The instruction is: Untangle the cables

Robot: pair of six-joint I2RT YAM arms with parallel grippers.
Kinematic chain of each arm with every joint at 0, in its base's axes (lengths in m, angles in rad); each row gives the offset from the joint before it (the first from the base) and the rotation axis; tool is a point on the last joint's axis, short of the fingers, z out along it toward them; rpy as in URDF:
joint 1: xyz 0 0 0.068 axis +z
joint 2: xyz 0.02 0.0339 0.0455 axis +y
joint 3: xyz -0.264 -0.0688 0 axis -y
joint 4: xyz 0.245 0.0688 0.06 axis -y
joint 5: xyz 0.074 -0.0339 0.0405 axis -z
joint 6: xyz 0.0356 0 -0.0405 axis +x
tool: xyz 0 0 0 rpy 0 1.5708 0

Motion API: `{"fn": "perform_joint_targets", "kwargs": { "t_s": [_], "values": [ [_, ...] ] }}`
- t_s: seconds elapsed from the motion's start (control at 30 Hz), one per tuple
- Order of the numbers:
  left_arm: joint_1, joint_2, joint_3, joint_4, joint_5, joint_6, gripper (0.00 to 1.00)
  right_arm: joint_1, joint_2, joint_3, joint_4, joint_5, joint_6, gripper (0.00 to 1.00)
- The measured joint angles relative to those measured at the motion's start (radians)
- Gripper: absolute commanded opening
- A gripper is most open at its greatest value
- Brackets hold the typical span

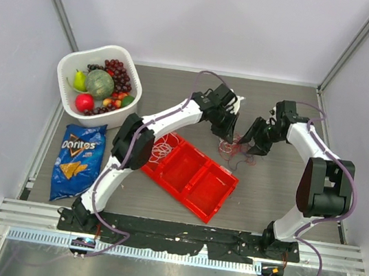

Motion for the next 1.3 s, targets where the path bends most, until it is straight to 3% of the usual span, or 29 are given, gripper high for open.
{"fn": "perform_joint_targets", "kwargs": {
  "t_s": [0.47,1.03,1.3],
  "values": [
    [0.000,-0.146,0.000,-0.005,0.158,-0.002,0.00,0.055,0.068,0.000,0.094,-0.028,0.077,0.52],
    [0.000,-0.502,0.007,0.012,0.107,0.025,0.00,0.024,0.108,0.019,0.075,0.124,0.034,0.54],
    [0.000,-0.652,-0.002,0.126,0.131,-0.071,0.00,-0.013,0.125,0.027,0.074,0.143,0.021,0.54]
  ]
}}
